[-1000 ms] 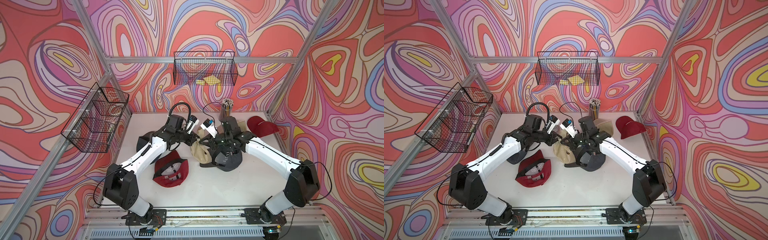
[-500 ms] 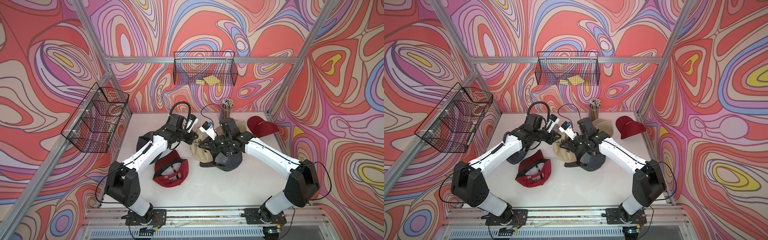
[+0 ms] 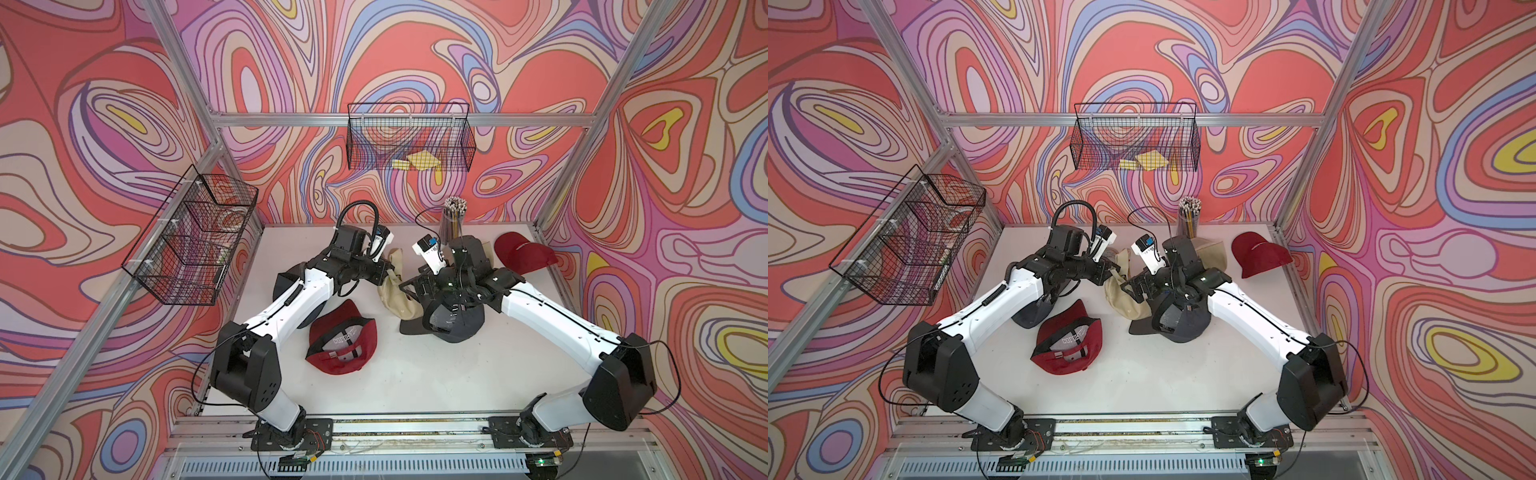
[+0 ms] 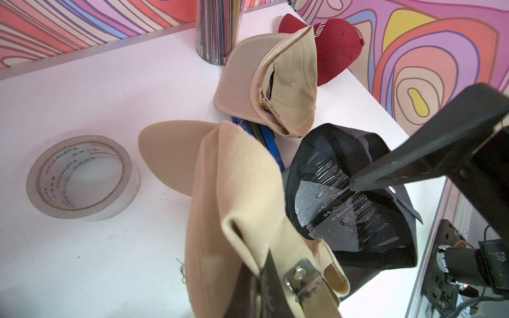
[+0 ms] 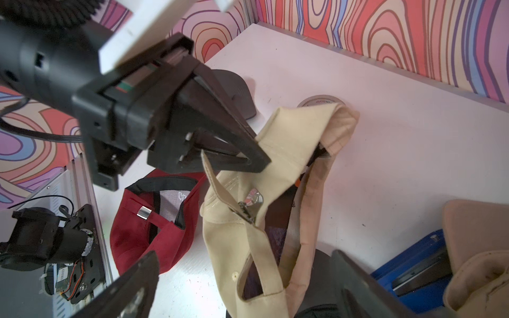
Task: Open the adjustable buckle of the baseball cap
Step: Open the adjustable buckle on the baseball cap, then pull the adjustable strap on the baseball cap.
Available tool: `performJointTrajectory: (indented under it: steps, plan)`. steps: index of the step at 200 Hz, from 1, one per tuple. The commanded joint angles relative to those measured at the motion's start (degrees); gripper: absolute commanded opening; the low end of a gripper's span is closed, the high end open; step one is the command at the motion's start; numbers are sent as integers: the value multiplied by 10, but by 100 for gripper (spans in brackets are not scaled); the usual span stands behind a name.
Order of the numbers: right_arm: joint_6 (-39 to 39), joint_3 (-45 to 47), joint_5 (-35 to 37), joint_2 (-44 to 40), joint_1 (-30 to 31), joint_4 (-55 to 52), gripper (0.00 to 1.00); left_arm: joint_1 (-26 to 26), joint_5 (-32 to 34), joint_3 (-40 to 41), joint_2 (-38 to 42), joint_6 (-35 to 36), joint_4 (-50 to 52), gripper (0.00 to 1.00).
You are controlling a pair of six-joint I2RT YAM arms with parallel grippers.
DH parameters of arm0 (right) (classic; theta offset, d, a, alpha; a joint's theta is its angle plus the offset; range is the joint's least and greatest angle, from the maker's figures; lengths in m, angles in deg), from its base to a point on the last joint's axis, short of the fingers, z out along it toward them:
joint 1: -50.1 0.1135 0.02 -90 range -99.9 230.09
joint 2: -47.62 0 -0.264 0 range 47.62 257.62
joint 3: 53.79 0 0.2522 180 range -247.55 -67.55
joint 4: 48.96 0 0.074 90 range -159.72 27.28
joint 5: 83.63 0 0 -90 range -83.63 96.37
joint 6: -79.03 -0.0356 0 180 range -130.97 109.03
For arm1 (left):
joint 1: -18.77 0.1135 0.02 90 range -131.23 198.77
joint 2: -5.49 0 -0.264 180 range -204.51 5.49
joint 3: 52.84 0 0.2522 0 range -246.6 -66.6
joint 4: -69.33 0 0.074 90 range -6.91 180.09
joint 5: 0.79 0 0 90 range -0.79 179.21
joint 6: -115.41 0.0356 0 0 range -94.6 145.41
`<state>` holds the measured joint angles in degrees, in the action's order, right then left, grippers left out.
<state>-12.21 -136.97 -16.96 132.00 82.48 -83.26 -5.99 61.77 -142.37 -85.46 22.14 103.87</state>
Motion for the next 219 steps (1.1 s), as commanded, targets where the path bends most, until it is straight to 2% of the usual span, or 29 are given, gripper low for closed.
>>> performJointTrajectory:
  steps: [1,55,77,150,183,196,215,219]
  plan:
    - [3,19,-2,-10,-5,19,95,2,-16,-16,0,2,-15,0]
    - [58,20,-62,3,-14,10,51,1,-80,-34,-15,21,1,0]
    - [61,15,-63,10,-14,7,46,1,-87,-37,-21,22,5,0]
    - [62,18,-51,30,-14,22,44,1,-108,-39,-21,24,7,0]
    - [65,19,-68,32,-14,26,30,0,-109,-41,-22,24,8,0]
    - [66,18,-76,35,-14,24,21,1,-108,-42,-21,22,8,0]
    - [66,15,-89,40,-14,24,16,1,-107,-43,-22,22,9,0]
    - [66,14,-90,41,-13,23,13,1,-107,-43,-22,22,10,0]
